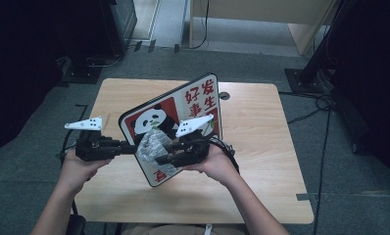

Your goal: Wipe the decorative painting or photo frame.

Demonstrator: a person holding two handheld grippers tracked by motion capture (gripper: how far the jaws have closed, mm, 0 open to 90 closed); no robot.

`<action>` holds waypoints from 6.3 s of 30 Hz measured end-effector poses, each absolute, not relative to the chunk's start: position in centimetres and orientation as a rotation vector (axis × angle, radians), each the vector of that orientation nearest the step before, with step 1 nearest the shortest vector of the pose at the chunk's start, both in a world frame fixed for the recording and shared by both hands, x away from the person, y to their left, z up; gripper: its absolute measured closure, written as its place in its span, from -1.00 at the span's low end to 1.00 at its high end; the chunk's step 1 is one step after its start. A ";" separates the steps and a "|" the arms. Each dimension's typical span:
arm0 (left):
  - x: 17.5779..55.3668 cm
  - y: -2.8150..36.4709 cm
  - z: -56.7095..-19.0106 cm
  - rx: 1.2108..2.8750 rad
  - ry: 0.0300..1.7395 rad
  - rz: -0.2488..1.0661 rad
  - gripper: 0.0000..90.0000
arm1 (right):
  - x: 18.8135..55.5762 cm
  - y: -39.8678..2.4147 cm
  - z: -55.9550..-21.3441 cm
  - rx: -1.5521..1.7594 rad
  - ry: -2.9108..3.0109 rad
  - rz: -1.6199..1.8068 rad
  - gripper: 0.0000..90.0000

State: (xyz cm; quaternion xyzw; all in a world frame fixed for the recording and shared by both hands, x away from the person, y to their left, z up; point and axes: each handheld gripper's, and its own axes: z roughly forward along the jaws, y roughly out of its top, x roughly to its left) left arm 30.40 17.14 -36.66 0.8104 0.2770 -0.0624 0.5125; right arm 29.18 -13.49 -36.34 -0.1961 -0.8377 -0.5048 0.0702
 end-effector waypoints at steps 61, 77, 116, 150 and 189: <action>30.4 17.2 -36.6 1.937 0.669 -0.151 0.66 | 27.4 -14.2 -46.2 -0.639 -2.501 -1.290 0.37; 30.1 16.9 -36.1 1.957 0.653 -0.139 0.44 | 27.4 -15.3 -44.9 -0.664 -2.455 -1.324 0.38; 30.3 19.6 -36.6 1.917 0.713 -0.110 0.83 | 29.0 -14.7 -31.7 -0.611 -2.462 -1.592 0.37; 31.6 19.1 -36.3 1.891 0.657 -0.123 0.81 | 29.8 -10.0 -27.2 -0.526 -2.500 -1.605 0.38; 31.6 18.8 -36.3 1.880 0.660 -0.129 0.79 | 28.6 -10.4 -33.1 -0.522 -2.487 -1.518 0.37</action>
